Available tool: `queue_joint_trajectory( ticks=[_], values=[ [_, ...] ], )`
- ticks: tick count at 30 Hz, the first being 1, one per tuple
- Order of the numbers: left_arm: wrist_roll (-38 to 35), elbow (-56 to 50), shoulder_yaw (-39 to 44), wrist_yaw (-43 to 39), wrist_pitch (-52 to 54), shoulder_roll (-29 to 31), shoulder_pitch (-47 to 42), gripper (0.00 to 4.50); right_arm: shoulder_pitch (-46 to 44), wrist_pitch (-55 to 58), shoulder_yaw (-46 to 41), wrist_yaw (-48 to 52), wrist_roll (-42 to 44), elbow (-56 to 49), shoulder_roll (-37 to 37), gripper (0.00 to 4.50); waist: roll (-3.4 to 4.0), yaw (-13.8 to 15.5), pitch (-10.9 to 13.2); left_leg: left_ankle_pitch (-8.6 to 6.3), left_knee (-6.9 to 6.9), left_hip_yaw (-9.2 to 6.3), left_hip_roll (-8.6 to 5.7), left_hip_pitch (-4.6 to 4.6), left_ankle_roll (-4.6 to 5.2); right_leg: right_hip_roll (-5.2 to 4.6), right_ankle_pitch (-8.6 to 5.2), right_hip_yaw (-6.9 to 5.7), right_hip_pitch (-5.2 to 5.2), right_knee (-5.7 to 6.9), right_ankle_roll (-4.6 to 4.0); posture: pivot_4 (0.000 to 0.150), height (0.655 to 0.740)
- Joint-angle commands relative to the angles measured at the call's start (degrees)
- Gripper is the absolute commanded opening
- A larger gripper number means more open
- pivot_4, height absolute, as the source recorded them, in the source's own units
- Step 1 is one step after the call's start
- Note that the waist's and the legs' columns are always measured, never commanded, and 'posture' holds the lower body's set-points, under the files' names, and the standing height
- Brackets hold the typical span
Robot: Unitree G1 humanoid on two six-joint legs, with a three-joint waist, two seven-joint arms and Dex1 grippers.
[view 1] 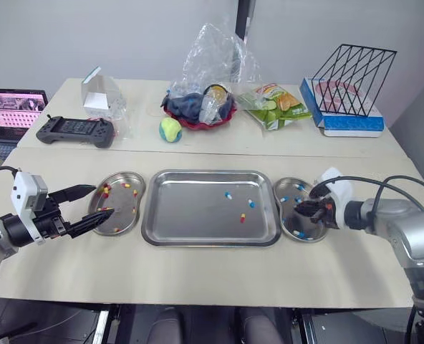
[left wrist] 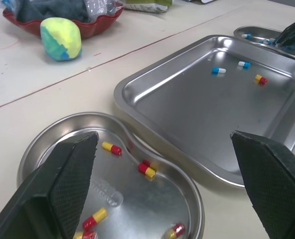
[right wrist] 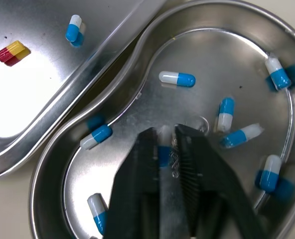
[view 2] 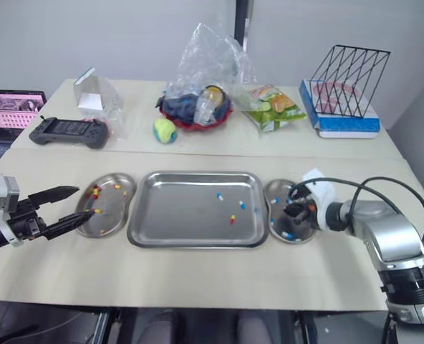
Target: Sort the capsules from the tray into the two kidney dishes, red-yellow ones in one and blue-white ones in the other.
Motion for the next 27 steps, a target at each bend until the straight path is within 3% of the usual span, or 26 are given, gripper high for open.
queue_joint_trajectory(
  ticks=[1, 8, 15, 21, 27],
  values=[
    [-0.2, -0.4, 0.5, -0.5, -0.8, 1.4, -0.5, 4.5, -0.3, -1.7, -2.2, 0.5, 0.3, -0.6, -0.9, 1.98, 0.0, -0.1, 0.0, 0.0, -0.01, 0.0, 0.0, 0.0, 0.0, 0.0, 0.0, 0.0, 0.0, 0.0, 0.0, 0.15, 0.716],
    [-0.1, 0.8, 1.8, -0.5, -1.3, 1.6, 0.0, 4.5, -0.2, -12.9, -9.6, 4.9, 1.4, 7.1, -2.5, 4.41, 0.0, 0.5, 0.0, 0.0, 0.02, 0.01, -0.01, -0.05, 0.0, -0.02, 0.0, 0.0, 0.01, -0.05, 0.0, 0.15, 0.716],
    [1.3, 4.3, 3.4, 1.0, -5.0, 1.2, -0.1, 4.5, -1.8, -22.2, -14.5, 6.8, 0.5, 17.6, -2.9, 4.47, 0.0, 0.3, 0.0, 0.0, 0.0, 0.02, -0.01, 0.0, 0.0, -0.02, 0.0, 0.0, 0.04, -0.04, 0.0, 0.15, 0.716],
    [3.3, 11.1, 7.2, 2.6, -10.5, 0.5, 3.2, 4.5, -2.3, -39.4, -23.4, 4.1, 0.5, 34.6, -1.8, 4.47, 0.04, 0.2, 0.0, 0.0, -0.02, 0.06, -0.02, 0.0, 0.0, -0.03, 0.0, 0.01, 0.04, -0.1, 0.0, 0.15, 0.716],
    [3.4, 13.1, 7.3, 3.4, -12.7, 0.0, 3.1, 4.5, -1.6, -45.2, -24.8, 4.4, 0.6, 39.1, -0.4, 4.47, 0.04, 0.2, 0.0, 0.0, -0.02, 0.07, -0.01, 0.17, -0.01, -0.03, 0.01, 0.02, 0.19, -0.03, -0.01, 0.15, 0.716]
  ],
)
